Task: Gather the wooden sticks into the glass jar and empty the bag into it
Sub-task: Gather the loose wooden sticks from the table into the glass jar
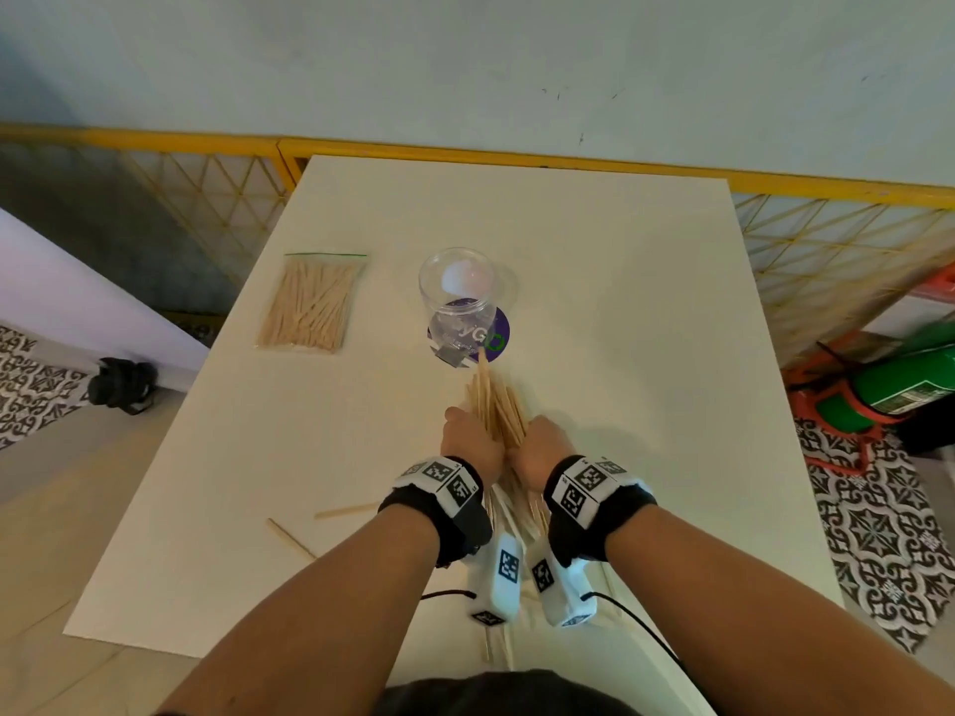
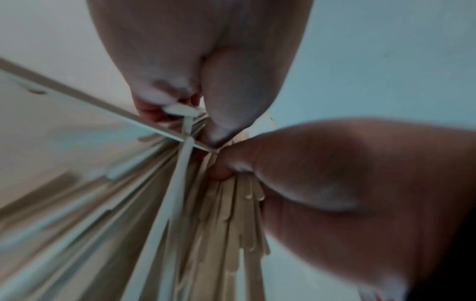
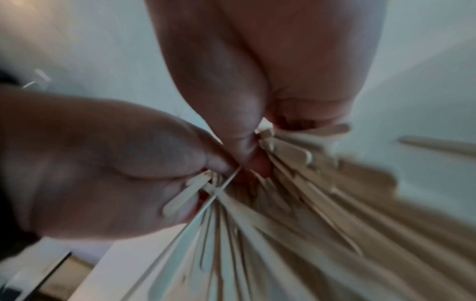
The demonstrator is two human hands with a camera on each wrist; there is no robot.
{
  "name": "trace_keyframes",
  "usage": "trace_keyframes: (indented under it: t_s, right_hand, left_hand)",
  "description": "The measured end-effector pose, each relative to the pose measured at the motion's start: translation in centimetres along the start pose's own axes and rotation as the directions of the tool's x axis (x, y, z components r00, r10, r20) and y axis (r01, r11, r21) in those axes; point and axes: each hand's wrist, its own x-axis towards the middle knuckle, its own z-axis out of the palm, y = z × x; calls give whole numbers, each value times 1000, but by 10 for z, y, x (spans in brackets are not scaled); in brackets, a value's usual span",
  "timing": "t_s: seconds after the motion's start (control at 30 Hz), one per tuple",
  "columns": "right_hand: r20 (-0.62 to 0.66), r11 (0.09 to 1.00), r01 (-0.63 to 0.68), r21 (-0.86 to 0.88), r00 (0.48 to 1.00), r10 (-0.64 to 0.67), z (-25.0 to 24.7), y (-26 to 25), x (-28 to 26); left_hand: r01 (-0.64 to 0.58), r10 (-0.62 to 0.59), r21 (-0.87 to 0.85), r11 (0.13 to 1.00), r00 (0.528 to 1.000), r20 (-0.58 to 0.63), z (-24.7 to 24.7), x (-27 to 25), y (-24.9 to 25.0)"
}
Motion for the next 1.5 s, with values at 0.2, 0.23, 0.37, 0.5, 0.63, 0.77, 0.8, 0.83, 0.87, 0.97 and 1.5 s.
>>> trace_keyframes:
  t_s: [0.2, 0.23, 0.37, 0.5, 0.63, 0.77, 0.8, 0.83, 0.87, 0.97, 1.5]
  right_hand:
    - [46, 972, 54, 228, 997, -66, -2, -3, 1]
    - [33, 957, 59, 283, 997, -71, -3, -5, -1]
    - [29, 894, 73, 441, 995, -95, -5, -11, 2]
    - [-28, 790, 162, 591, 983, -180, -16, -22, -7]
    - [-92, 750, 342, 567, 930, -355, -25, -39, -21]
    - [-111, 745, 410, 527, 902, -417, -25, -51, -18]
    - [-110, 751, 405, 522, 905, -411, -24, -54, -15]
    - [-106, 757, 396, 519, 909, -403, -22, -58, -13]
    - [-106, 758, 392, 521, 911, -398, -21, -62, -12]
    - [-82, 763, 366, 534, 920, -384, -15, -71, -7]
    - [-159, 747, 478, 462, 873, -460, -96, -111, -1]
  left_hand:
    - [-95, 120, -128, 987, 972, 204, -14, 25, -20]
    - [-93, 129, -169, 981, 968, 216, -13, 34, -28]
    - [-111, 207, -326, 939, 939, 276, -44, 9, -25]
    - [-207, 341, -461, 863, 912, 229, -70, -3, -22]
    - [-276, 427, -515, 812, 881, 201, -87, -2, -12]
    - [-347, 524, -564, 749, 832, 182, -99, -4, 1]
    - [-355, 537, -579, 734, 825, 175, -101, -3, 4]
    - [-354, 540, -592, 724, 825, 166, -104, -2, 7]
    - [-347, 537, -610, 713, 829, 156, -107, 0, 9]
    - [-300, 521, -664, 684, 839, 157, -115, 4, 14]
    - [-439, 501, -700, 563, 855, -132, -186, 45, 47]
